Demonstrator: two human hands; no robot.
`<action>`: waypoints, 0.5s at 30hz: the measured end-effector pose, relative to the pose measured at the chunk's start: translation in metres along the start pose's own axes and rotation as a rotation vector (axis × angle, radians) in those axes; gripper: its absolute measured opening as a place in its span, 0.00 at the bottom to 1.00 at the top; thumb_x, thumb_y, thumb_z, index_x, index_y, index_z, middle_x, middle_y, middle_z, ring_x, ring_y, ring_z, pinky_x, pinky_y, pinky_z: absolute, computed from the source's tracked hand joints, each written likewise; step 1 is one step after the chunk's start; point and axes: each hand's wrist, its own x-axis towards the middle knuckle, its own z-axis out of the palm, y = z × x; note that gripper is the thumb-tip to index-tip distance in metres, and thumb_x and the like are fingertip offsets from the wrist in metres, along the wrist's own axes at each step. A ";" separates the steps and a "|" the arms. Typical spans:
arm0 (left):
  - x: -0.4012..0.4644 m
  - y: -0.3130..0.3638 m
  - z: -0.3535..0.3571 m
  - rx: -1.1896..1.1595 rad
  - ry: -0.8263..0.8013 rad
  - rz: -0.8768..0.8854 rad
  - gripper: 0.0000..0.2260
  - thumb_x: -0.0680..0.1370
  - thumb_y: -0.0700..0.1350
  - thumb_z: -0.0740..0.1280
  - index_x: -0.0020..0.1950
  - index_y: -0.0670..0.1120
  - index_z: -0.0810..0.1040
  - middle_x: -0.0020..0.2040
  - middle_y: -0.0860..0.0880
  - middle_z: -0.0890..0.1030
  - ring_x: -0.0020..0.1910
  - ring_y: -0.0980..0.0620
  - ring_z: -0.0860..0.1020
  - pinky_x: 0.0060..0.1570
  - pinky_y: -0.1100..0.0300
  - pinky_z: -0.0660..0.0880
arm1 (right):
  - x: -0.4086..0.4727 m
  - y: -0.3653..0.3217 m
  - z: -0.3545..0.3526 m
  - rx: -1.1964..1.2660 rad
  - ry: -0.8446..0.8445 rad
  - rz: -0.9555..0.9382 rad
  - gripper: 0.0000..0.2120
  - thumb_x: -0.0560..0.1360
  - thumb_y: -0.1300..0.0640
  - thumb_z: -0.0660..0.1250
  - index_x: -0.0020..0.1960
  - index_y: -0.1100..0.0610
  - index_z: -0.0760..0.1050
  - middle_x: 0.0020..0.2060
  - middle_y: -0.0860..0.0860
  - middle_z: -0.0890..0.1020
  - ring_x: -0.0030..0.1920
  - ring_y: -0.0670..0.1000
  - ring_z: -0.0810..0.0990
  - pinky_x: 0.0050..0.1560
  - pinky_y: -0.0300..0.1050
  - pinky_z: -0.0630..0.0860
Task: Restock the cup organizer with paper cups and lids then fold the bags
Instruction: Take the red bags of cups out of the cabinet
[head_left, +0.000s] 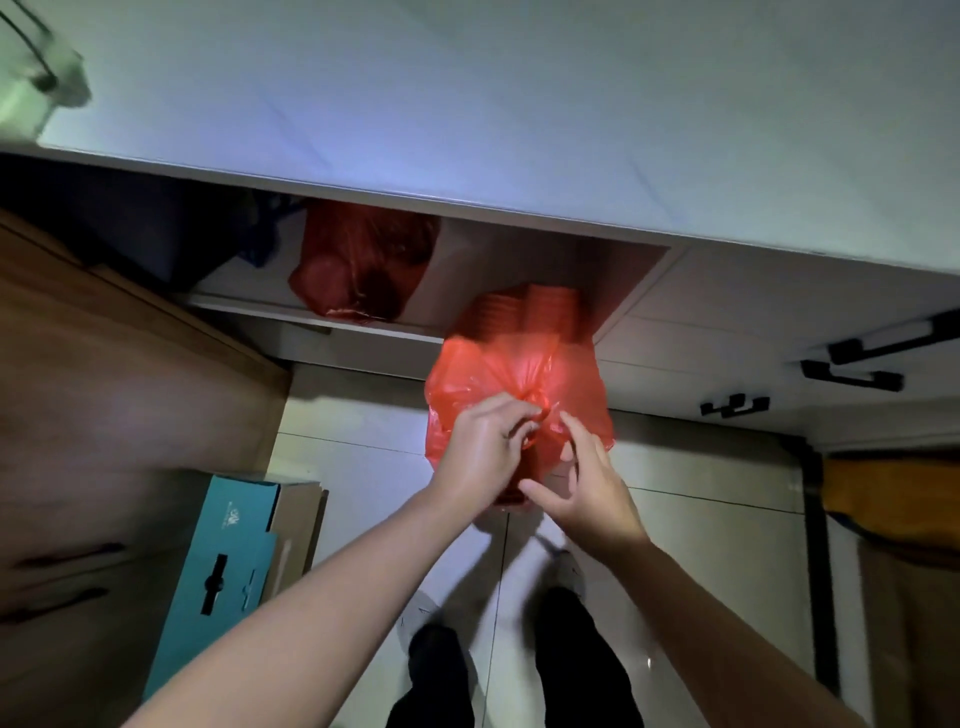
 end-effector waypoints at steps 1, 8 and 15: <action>0.002 0.011 -0.007 -0.004 -0.017 0.018 0.08 0.74 0.31 0.73 0.49 0.41 0.85 0.42 0.49 0.82 0.42 0.62 0.74 0.50 0.82 0.64 | -0.004 -0.007 -0.009 -0.113 -0.064 -0.043 0.41 0.69 0.39 0.73 0.76 0.36 0.56 0.54 0.40 0.71 0.53 0.42 0.73 0.53 0.44 0.74; -0.006 0.107 -0.043 0.006 -0.248 0.257 0.14 0.69 0.26 0.69 0.50 0.40 0.84 0.42 0.45 0.82 0.44 0.56 0.76 0.52 0.83 0.61 | -0.042 -0.053 -0.055 -0.048 0.147 -0.055 0.15 0.70 0.68 0.63 0.52 0.54 0.79 0.47 0.53 0.83 0.50 0.58 0.82 0.48 0.50 0.77; -0.030 0.198 -0.067 0.135 -0.480 0.535 0.09 0.81 0.45 0.64 0.57 0.45 0.81 0.54 0.47 0.81 0.52 0.49 0.79 0.54 0.58 0.77 | -0.130 -0.053 -0.134 -0.013 0.265 -0.104 0.17 0.70 0.67 0.64 0.51 0.49 0.79 0.42 0.45 0.81 0.44 0.50 0.81 0.49 0.43 0.77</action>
